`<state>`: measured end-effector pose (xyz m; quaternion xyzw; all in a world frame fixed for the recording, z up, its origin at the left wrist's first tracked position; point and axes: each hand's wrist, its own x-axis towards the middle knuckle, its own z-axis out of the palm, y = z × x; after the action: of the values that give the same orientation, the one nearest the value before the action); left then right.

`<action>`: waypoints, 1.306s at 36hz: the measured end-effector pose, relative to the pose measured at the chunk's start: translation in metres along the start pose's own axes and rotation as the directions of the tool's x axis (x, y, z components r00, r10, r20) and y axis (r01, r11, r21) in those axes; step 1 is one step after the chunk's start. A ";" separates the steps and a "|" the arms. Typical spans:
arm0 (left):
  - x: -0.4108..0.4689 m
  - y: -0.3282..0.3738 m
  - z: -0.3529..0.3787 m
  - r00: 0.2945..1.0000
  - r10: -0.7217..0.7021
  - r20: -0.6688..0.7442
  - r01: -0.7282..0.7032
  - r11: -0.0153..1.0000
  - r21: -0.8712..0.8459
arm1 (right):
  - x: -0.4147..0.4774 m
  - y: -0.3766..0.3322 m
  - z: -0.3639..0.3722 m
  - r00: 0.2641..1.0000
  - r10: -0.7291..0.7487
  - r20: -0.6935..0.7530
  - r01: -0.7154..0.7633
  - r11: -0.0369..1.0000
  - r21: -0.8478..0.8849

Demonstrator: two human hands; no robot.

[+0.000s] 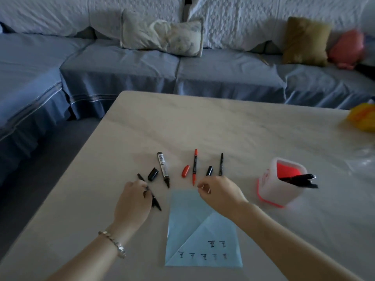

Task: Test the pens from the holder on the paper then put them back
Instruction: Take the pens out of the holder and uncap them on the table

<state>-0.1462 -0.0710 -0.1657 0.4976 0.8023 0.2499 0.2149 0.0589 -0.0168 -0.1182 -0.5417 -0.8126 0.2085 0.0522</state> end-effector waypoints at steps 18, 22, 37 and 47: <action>-0.032 0.137 0.027 0.848 0.355 0.394 -0.380 0.925 -0.015 | -0.058 0.151 -0.115 0.787 0.590 -0.181 -0.594 0.804 0.036; -0.036 0.130 0.027 0.846 0.340 0.411 -0.371 0.929 -0.006 | -0.053 0.156 -0.112 0.766 0.610 -0.201 -0.608 0.790 0.078; -0.040 0.143 0.019 0.849 0.280 0.448 -0.088 0.911 -0.402 | -0.072 0.058 -0.093 0.650 0.097 -0.753 0.053 0.983 0.173; -0.039 0.152 -0.009 0.861 0.096 0.499 0.403 0.470 -0.785 | -0.053 0.005 -0.017 0.692 -0.260 -0.674 0.424 0.902 0.088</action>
<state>-0.0303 -0.0498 -0.0613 0.2865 0.5259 0.4686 0.6495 0.0900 -0.0581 -0.0976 -0.4075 -0.7998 0.0904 0.4313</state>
